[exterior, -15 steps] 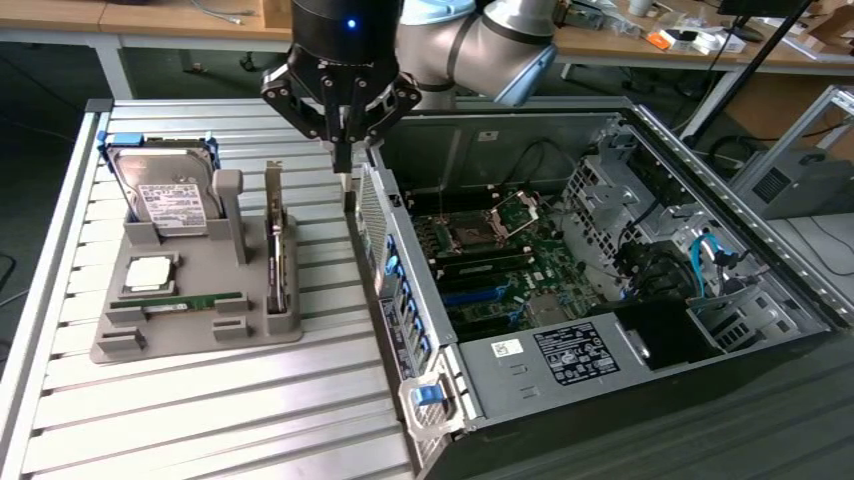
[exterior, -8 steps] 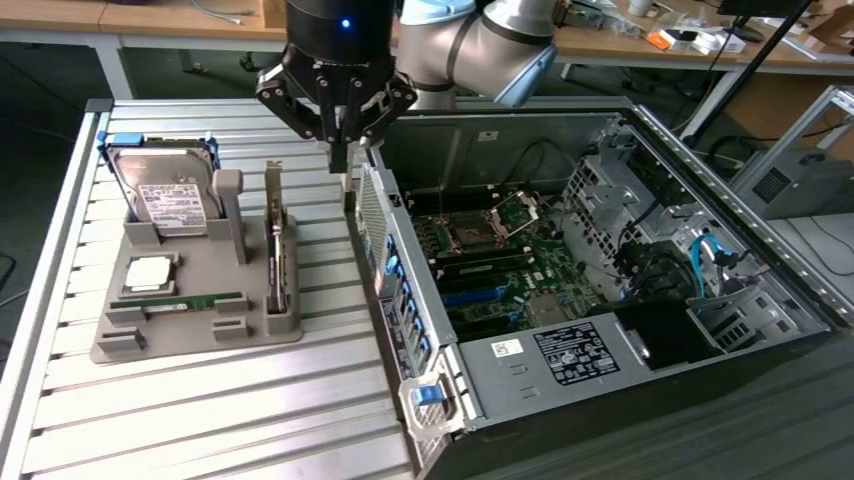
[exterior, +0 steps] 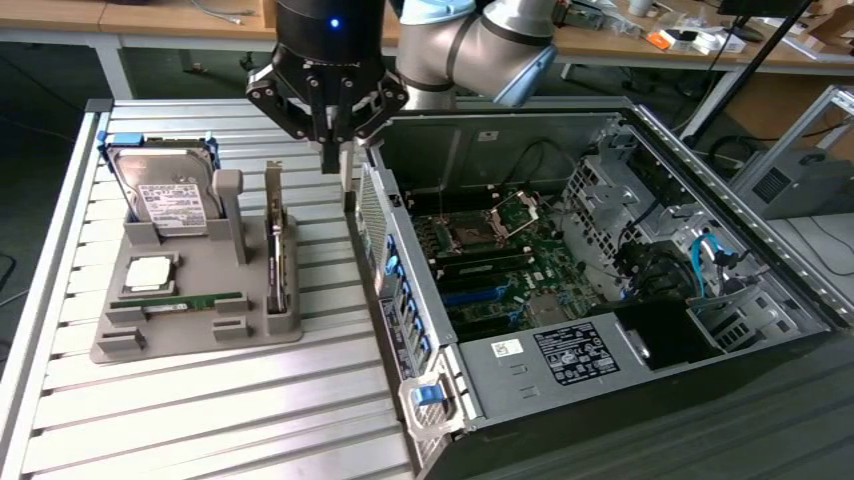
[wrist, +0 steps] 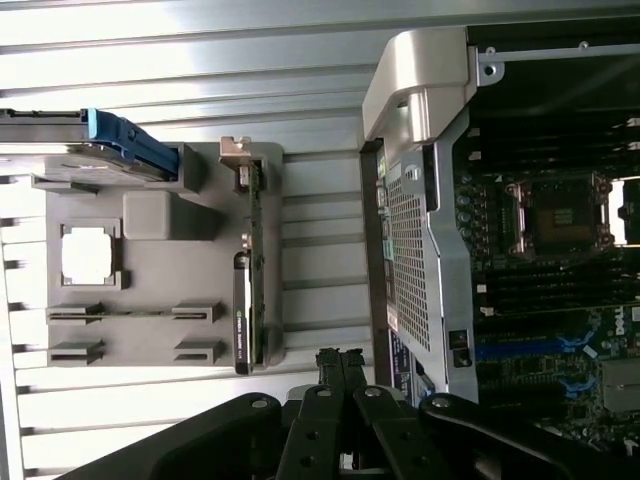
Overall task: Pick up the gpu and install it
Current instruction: 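Reach for the gpu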
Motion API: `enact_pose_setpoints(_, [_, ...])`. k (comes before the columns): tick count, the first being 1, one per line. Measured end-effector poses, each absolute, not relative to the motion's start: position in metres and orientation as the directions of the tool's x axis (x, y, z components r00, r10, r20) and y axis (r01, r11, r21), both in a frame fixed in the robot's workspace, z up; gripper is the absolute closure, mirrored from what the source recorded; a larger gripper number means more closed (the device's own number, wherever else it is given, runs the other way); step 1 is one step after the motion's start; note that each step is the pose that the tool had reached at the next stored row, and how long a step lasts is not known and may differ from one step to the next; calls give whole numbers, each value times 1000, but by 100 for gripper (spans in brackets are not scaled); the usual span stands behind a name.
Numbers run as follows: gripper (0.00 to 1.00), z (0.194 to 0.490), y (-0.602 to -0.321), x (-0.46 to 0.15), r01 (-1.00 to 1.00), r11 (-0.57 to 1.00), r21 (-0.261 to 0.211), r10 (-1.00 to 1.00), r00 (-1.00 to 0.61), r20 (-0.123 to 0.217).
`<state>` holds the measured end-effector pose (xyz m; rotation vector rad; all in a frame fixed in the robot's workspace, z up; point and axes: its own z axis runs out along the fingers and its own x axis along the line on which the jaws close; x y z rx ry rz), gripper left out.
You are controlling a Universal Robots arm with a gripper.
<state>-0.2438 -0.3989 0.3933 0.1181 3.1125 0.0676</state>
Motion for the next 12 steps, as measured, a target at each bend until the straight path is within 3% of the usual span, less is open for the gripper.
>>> enact_pose_setpoints(12, [89, 393, -399, -254, 75, 996, 44, 76, -997, -24])
